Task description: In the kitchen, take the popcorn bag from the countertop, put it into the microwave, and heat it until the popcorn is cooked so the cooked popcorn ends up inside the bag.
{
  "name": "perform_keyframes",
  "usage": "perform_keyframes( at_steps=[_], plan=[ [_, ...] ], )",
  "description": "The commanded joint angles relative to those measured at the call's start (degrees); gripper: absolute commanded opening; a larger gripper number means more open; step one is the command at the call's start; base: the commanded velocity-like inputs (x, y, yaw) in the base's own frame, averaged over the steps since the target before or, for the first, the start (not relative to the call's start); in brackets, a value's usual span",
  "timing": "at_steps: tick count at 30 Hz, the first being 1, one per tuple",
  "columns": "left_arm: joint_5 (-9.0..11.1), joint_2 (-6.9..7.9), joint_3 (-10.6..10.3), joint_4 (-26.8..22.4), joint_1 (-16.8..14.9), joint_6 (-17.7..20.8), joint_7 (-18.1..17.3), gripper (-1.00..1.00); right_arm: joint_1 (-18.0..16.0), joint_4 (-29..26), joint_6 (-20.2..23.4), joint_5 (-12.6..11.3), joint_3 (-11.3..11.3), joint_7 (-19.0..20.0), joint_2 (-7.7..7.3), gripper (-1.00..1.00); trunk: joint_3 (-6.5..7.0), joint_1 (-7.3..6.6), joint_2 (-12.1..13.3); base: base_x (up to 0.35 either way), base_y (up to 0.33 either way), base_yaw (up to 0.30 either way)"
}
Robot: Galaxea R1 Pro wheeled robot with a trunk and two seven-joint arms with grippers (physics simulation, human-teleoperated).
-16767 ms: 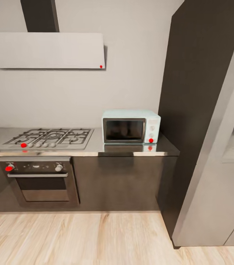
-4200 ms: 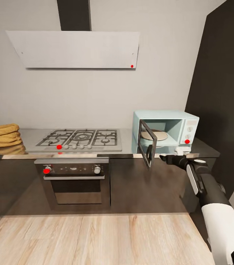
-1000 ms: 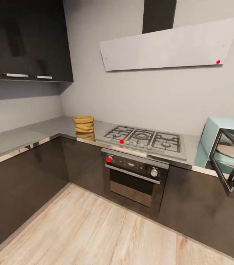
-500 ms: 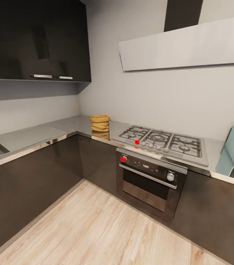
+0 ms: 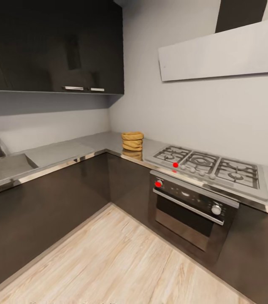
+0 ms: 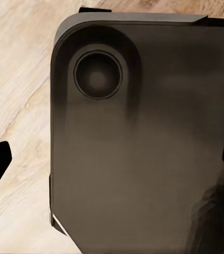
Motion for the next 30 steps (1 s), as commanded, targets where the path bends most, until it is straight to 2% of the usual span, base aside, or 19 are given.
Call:
perform_keyframes(
  at_steps=[1,18,30],
  plan=[
    [0.4,-0.01,0.1,0.0,0.0,-0.1,0.0,1.00,-0.1,0.2,-0.4,0.5,-0.5,0.1,-0.03,1.00,-0.05,0.00,0.0,0.000,0.000,0.269],
    [0.4,-0.09,0.1,0.0,0.0,-0.1,0.0,1.00,-0.1,0.2,-0.4,0.5,-0.5,0.1,-0.11,1.00,-0.05,0.00,0.0,0.000,0.000,0.263],
    [0.4,-0.09,0.1,-0.1,0.0,-0.1,0.0,1.00,-0.1,0.0,-0.2,1.0,-0.2,0.1,-0.62,1.00,-0.05,0.00,0.0,0.000,0.000,0.018]
  ],
)
